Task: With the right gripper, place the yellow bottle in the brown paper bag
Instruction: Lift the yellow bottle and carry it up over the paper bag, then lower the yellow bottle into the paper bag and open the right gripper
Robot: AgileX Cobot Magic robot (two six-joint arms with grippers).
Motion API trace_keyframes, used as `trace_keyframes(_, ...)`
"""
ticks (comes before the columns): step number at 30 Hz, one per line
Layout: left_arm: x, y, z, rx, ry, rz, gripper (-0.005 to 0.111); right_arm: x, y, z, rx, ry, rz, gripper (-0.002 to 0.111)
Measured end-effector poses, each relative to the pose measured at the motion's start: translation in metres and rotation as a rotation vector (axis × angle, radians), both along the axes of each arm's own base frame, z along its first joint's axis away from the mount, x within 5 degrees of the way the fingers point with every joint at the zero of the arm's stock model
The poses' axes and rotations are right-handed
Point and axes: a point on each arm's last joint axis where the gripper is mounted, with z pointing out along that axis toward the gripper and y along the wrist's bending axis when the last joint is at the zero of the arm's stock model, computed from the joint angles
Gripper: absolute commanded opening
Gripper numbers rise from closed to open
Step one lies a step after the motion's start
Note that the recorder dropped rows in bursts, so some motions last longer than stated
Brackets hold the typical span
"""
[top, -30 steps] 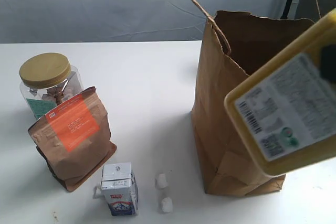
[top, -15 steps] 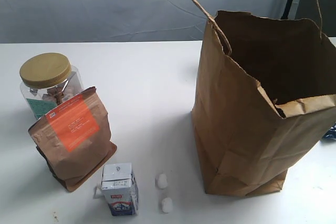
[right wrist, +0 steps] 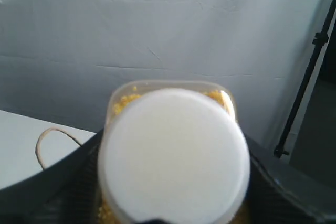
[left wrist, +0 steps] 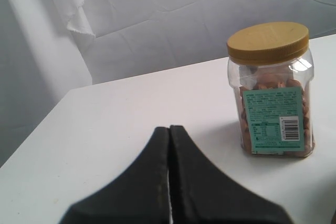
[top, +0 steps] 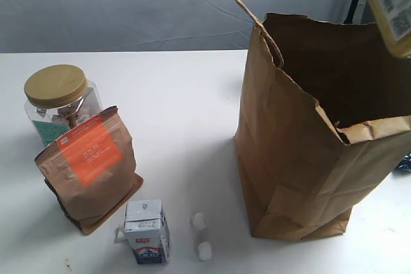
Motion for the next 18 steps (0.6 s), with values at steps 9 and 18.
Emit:
trace_keyframes(9, 0.000, 0.000, 0.000, 0.000, 0.000, 0.000, 0.000, 0.038, 0.028, -0.024, -0.095, 0.088, -0.142, 0.000)
trace_keyframes(18, 0.000, 0.000, 0.000, 0.000, 0.000, 0.000, 0.000, 0.096, 0.052, -0.061, -0.131, 0.247, -0.139, 0.000)
